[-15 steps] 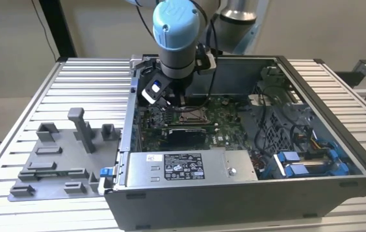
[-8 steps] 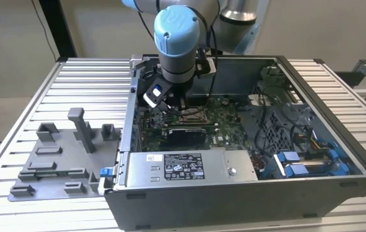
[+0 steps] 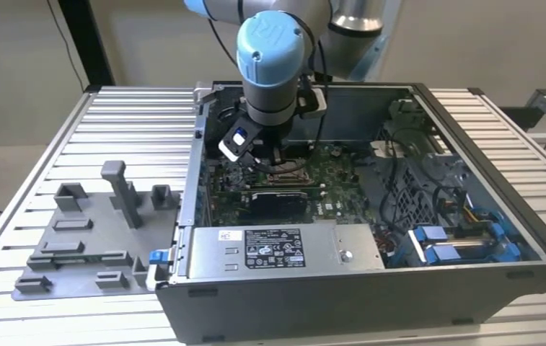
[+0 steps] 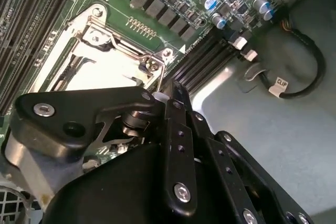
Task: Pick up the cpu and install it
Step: 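Close the cpu cover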
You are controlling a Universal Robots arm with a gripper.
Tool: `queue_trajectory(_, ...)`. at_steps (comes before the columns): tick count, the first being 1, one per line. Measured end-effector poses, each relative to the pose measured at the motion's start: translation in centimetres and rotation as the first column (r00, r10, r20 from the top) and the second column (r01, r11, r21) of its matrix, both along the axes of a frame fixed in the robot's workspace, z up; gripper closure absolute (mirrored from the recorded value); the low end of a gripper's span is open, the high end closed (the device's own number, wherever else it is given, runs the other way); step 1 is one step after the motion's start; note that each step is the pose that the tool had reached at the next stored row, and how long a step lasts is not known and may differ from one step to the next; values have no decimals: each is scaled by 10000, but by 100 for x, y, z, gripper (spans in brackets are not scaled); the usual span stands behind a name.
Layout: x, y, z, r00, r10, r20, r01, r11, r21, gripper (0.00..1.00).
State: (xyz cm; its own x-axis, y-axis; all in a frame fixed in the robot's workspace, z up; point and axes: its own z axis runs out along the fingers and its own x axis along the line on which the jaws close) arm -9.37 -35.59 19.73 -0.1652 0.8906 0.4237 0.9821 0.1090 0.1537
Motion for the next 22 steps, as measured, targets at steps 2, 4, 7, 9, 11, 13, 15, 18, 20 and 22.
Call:
queue_trajectory(2,8,0,-6,10000,-1,0,1,10000,0,100)
queue_trajectory(4,20,0,-15,10000,0,0,0,10000,0,100)
queue_trajectory(7,37,0,-29,10000,-1,1,1,10000,1,100)
queue_trajectory(9,51,0,-35,10000,0,0,0,10000,-1,100)
queue_trajectory(11,70,0,-43,10000,-1,1,1,10000,1,100)
queue_trajectory(13,96,0,-50,10000,-1,1,1,10000,1,100)
queue_trajectory(15,124,0,-57,10000,0,1,0,10000,2,100)
queue_trajectory(18,161,0,-66,10000,-1,-1,1,10000,1,100)
queue_trajectory(20,184,0,-73,10000,-1,-3,1,10000,0,100)
queue_trajectory(22,201,0,-84,10000,-1,-4,1,10000,0,100)
